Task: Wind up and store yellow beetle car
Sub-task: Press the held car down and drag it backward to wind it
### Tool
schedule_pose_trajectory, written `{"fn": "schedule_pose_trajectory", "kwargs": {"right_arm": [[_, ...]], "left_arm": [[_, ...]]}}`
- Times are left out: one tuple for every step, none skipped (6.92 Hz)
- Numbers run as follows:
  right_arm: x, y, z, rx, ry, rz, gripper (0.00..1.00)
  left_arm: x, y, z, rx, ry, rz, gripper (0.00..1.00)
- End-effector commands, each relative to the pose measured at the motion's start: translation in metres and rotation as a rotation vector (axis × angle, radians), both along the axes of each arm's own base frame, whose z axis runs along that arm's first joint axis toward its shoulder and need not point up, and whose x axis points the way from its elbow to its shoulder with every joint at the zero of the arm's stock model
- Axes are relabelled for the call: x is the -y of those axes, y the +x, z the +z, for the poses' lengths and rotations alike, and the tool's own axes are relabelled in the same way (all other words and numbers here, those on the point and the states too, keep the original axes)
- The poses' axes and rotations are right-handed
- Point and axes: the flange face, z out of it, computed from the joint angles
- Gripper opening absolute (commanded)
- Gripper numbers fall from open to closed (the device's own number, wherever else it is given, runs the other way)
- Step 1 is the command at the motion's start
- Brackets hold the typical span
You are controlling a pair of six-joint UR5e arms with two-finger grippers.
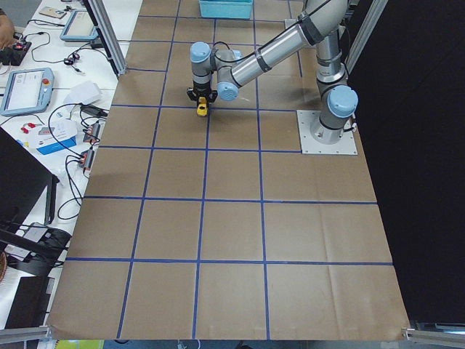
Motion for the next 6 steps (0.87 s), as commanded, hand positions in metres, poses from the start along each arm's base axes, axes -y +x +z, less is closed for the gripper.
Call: {"fn": "schedule_pose_trajectory", "kwargs": {"right_arm": [[-0.001,0.000,0.001,0.000,0.000,0.001,1.00],[-0.001,0.001,0.002,0.000,-0.002,0.003,1.00],[-0.001,0.000,0.002,0.000,-0.002,0.001,1.00],[-0.001,0.000,0.002,0.000,-0.002,0.003,1.00],[0.000,-0.001,0.004,-0.010,-0.013,0.004,1.00],[0.001,0.002,0.012,-0.011,-0.034,0.007,1.00]], "left_arm": [[-0.002,0.007,-0.004,0.018,0.010,0.008,0.33],[-0.003,0.009,-0.006,0.018,0.017,0.013,0.33],[-0.003,0.009,-0.006,0.018,0.015,0.013,0.33],[-0.003,0.010,-0.006,0.016,0.015,0.014,0.33],[-0.002,0.018,-0.006,0.015,0.017,0.028,0.33],[0.000,0.031,-0.006,0.012,0.017,0.049,0.33]]}}
